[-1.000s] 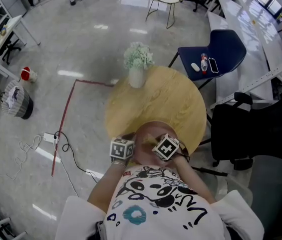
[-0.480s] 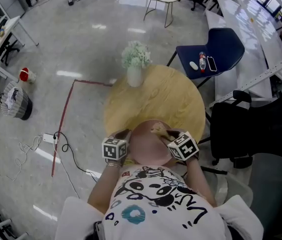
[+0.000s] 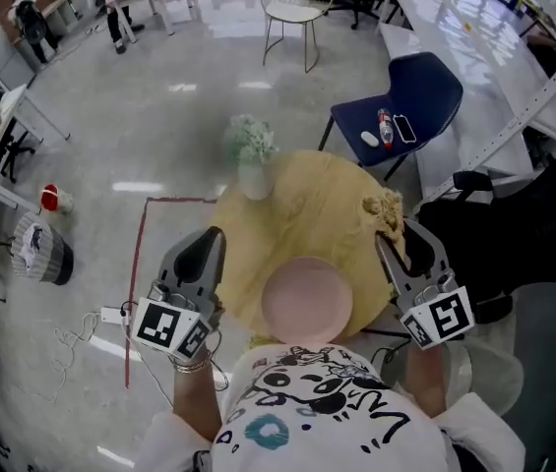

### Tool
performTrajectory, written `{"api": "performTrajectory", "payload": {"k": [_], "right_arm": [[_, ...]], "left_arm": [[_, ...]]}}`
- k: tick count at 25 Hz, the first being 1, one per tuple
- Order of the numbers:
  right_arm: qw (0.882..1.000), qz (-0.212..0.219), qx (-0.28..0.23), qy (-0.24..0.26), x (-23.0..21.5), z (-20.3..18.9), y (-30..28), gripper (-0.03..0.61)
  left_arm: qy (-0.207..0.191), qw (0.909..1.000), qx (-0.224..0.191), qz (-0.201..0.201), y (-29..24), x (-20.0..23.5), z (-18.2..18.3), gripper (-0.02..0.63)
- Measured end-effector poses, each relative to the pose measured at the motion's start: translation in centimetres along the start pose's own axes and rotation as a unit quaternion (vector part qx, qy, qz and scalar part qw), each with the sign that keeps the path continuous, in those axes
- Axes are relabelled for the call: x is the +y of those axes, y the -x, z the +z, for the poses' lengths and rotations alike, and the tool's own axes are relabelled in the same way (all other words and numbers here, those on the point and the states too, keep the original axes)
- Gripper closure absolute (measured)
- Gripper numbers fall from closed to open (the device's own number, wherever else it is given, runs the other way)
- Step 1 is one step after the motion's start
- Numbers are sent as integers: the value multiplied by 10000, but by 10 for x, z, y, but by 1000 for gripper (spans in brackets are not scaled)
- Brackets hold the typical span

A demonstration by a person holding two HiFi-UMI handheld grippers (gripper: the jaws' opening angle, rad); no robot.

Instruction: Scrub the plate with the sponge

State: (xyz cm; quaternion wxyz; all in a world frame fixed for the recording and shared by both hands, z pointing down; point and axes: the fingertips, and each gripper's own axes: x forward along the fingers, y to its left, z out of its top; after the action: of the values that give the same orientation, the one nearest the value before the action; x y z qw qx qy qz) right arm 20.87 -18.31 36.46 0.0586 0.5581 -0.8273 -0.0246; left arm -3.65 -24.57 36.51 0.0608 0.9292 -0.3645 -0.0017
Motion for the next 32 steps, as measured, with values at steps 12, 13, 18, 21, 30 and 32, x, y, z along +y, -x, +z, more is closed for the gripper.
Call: {"api": "performTrajectory", "payload": {"k": [12, 13, 18, 21, 30, 32], "right_arm": [[9968, -509, -587, -195, -3, 50, 31, 427], [9971, -511, -522, -204, -2, 47, 31, 429], [9973, -614, -353, -185, 2, 41, 38, 434], [9972, -618, -356, -234, 0, 41, 41, 434], [9960, -627, -505, -376, -1, 46, 52, 434], [9959, -625, -512, -396, -3, 46, 55, 434]], "left_arm": [[-622, 9922, -114, -1072, -33, -61, 40, 589], [-600, 9921, -87, -1102, -34, -63, 36, 591], [-564, 9901, -18, -1286, -39, -73, 29, 591], [-551, 9895, -10, -1334, -41, -78, 28, 591], [-522, 9877, 30, -1472, -44, -88, 28, 592], [-520, 9875, 43, -1489, -46, -91, 28, 592]]}}
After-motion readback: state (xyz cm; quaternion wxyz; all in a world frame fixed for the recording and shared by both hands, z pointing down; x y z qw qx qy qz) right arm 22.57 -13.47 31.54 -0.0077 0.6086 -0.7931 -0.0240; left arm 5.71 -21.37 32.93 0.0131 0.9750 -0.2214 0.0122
